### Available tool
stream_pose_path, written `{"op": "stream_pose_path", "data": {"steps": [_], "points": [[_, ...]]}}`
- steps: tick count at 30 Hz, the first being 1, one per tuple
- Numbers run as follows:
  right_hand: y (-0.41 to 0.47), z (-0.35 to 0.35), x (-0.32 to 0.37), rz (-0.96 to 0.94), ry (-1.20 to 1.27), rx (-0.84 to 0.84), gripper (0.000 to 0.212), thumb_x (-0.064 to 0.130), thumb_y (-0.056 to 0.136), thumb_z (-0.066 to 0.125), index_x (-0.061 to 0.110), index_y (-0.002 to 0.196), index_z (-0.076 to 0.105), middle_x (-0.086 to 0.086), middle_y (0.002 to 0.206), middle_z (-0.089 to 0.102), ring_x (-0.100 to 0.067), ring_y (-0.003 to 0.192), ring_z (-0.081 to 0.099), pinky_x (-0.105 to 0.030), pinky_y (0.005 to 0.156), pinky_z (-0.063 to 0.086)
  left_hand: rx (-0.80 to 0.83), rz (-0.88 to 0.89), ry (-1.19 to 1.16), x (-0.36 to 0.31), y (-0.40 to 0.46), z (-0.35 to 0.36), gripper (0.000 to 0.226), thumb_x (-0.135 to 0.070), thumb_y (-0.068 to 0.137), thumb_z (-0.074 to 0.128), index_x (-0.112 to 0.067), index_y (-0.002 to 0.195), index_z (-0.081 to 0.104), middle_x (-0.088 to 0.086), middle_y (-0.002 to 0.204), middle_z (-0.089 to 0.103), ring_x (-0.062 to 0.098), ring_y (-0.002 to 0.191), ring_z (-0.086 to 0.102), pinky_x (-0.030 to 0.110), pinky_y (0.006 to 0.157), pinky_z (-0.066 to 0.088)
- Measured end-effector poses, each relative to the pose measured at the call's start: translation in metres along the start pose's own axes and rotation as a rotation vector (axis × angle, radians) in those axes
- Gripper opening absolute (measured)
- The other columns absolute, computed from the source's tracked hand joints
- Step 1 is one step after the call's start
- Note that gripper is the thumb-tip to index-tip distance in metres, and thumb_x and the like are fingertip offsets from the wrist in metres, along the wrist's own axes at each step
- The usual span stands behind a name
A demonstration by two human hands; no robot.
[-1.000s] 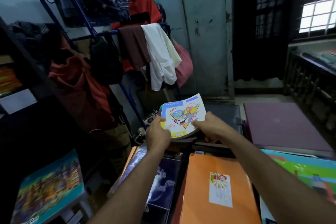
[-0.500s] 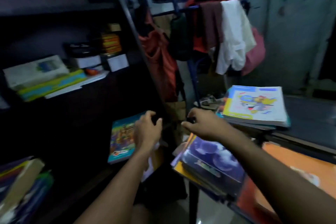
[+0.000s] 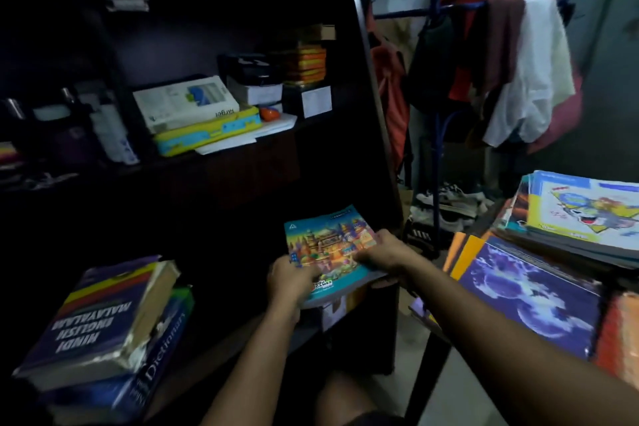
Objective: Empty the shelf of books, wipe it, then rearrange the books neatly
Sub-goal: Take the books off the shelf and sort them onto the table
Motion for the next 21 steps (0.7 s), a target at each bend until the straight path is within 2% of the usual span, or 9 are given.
{"op": "stream_pose_path", "data": {"steps": [3, 5, 8, 10, 13, 16, 19, 21], "points": [[-0.028, -0.018, 0.013, -0.173, 0.044, -0.026, 0.042, 0.016, 0.091, 0.073, 0.015, 0.123, 0.046, -0.009, 0.117, 0.064, -0.028, 0.103, 0.068, -0.050, 0.083, 0.061, 0.054, -0.062, -0.426, -0.002, -0.037, 0.011, 0.031, -0.006, 0.085, 0.077, -0.008, 0.111, 0.060, 0.015, 0.102, 0.073, 0.031, 0.086, 0.074, 0.043, 0.072, 0.062], [-0.058, -0.040, 0.015, -0.278, 0.143, -0.061, 0.039, 0.013, 0.090, 0.074, 0.015, 0.121, 0.051, -0.011, 0.114, 0.069, -0.027, 0.100, 0.071, -0.049, 0.084, 0.060, 0.074, -0.043, -0.612, -0.017, -0.062, 0.022, 0.038, -0.002, 0.086, 0.075, -0.015, 0.116, 0.056, 0.016, 0.107, 0.070, 0.034, 0.088, 0.072, 0.044, 0.070, 0.061], [-0.115, -0.101, 0.007, -0.418, 0.300, -0.197, 0.040, 0.005, 0.089, 0.072, 0.012, 0.124, 0.054, -0.014, 0.113, 0.072, -0.025, 0.094, 0.073, -0.045, 0.073, 0.062, 0.049, 0.250, -0.556, -0.066, -0.108, 0.051, 0.068, -0.008, 0.073, 0.077, -0.027, 0.134, 0.052, 0.005, 0.135, 0.050, 0.031, 0.108, 0.066, 0.051, 0.090, 0.059], [-0.159, -0.155, -0.005, -0.474, 0.335, -0.332, 0.036, 0.002, 0.090, 0.070, 0.010, 0.122, 0.055, -0.013, 0.110, 0.073, -0.023, 0.091, 0.072, -0.039, 0.068, 0.061, 0.158, 0.425, -0.531, -0.106, -0.149, 0.087, 0.076, -0.006, 0.077, 0.078, -0.020, 0.146, 0.047, -0.006, 0.136, 0.039, 0.019, 0.118, 0.059, 0.046, 0.099, 0.055], [-0.221, -0.240, -0.036, -0.473, 0.361, -0.538, 0.026, -0.001, 0.090, 0.068, 0.013, 0.110, 0.059, -0.005, 0.096, 0.076, -0.015, 0.078, 0.073, -0.030, 0.057, 0.059, 0.359, 0.557, -0.424, -0.150, -0.199, 0.164, 0.079, -0.014, 0.079, 0.082, -0.015, 0.150, 0.045, -0.010, 0.130, 0.040, 0.009, 0.118, 0.057, 0.040, 0.101, 0.054], [-0.279, -0.329, -0.085, -0.451, 0.303, -0.786, 0.024, 0.000, 0.089, 0.070, 0.013, 0.108, 0.062, -0.005, 0.095, 0.076, -0.015, 0.077, 0.073, -0.029, 0.065, 0.060, 0.531, 0.653, -0.350, -0.184, -0.258, 0.259, 0.072, -0.023, 0.074, 0.079, -0.021, 0.141, 0.054, -0.011, 0.123, 0.042, 0.013, 0.113, 0.060, 0.040, 0.098, 0.055], [-0.320, -0.404, -0.140, -0.392, 0.306, -0.966, 0.027, -0.001, 0.089, 0.070, 0.009, 0.112, 0.062, -0.008, 0.099, 0.075, -0.015, 0.080, 0.072, -0.030, 0.069, 0.060, 0.698, 0.728, -0.271, -0.207, -0.311, 0.352, 0.049, -0.012, 0.085, 0.075, -0.032, 0.126, 0.058, -0.006, 0.120, 0.043, 0.008, 0.103, 0.061, 0.027, 0.090, 0.056], [-0.336, -0.442, -0.171, -0.325, 0.291, -1.058, 0.028, 0.002, 0.089, 0.071, 0.009, 0.115, 0.063, -0.011, 0.102, 0.075, -0.022, 0.085, 0.073, -0.038, 0.071, 0.060, 0.777, 0.741, -0.223, -0.216, -0.330, 0.405, 0.041, -0.011, 0.089, 0.072, -0.029, 0.124, 0.060, -0.002, 0.120, 0.045, 0.014, 0.105, 0.062, 0.033, 0.090, 0.057]]}}
Point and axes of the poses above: each hand's wrist, its own y-axis towards the middle knuckle, its own z-axis out of the palm, x = y × z, the point moved 7 cm from there along y, towards the middle knuckle
